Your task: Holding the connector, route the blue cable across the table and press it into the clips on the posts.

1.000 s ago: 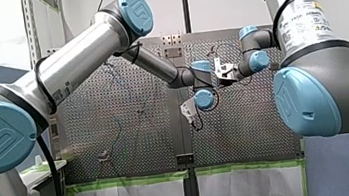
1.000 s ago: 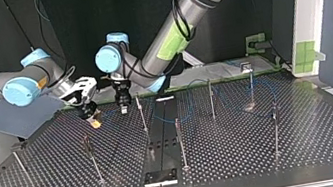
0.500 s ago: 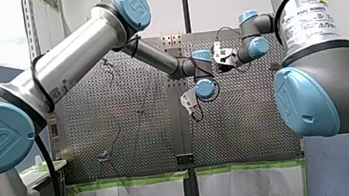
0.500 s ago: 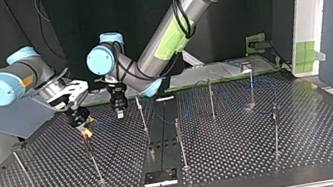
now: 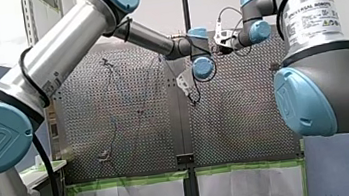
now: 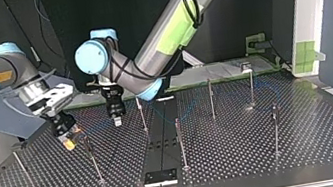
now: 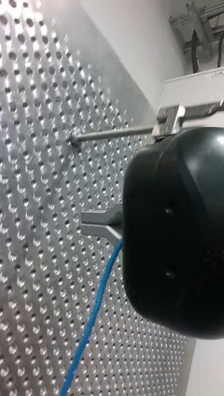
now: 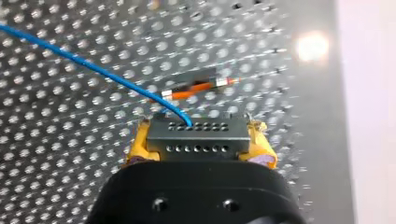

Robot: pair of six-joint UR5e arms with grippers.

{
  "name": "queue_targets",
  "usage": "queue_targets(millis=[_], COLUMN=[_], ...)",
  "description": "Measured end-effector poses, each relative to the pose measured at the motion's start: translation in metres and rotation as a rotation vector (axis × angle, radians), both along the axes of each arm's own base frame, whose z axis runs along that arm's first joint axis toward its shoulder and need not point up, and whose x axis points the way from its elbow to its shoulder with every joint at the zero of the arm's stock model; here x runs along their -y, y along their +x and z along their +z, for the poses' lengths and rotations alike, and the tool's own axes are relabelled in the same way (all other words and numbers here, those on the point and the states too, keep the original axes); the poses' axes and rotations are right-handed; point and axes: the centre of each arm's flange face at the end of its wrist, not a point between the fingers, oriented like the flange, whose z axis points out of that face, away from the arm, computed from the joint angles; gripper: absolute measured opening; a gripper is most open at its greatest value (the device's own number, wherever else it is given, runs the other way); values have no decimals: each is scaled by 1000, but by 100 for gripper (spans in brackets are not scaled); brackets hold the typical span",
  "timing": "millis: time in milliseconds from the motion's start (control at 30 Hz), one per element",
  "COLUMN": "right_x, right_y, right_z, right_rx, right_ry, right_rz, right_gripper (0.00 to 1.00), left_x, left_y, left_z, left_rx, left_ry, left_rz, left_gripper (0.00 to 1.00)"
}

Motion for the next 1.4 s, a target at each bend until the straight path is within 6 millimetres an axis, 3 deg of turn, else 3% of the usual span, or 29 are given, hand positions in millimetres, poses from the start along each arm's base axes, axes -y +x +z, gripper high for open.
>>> queue_targets(millis=[300,467,633,1100,1400], right_x=[-20,-24,-23,-23,-14], right_y=[-5,-8,-10,-16,-21], right_z=[44,56,55,38,26], right_rx=[31,37,37,25,24], right_ry=[-61,-82,-80,-48,-34], right_rz=[-1,-9,-21,-63,-95], right_gripper=[0,0,0,0,0], left_x=[3,7,5,0,-4], left_y=[-9,-4,7,5,21], left_z=[18,31,42,35,40], left_rx=[19,56,81,53,88], left_ry=[-2,-17,-32,-8,-27], left_rz=[-11,-26,-41,-25,-54], left_gripper=[0,0,0,0,0])
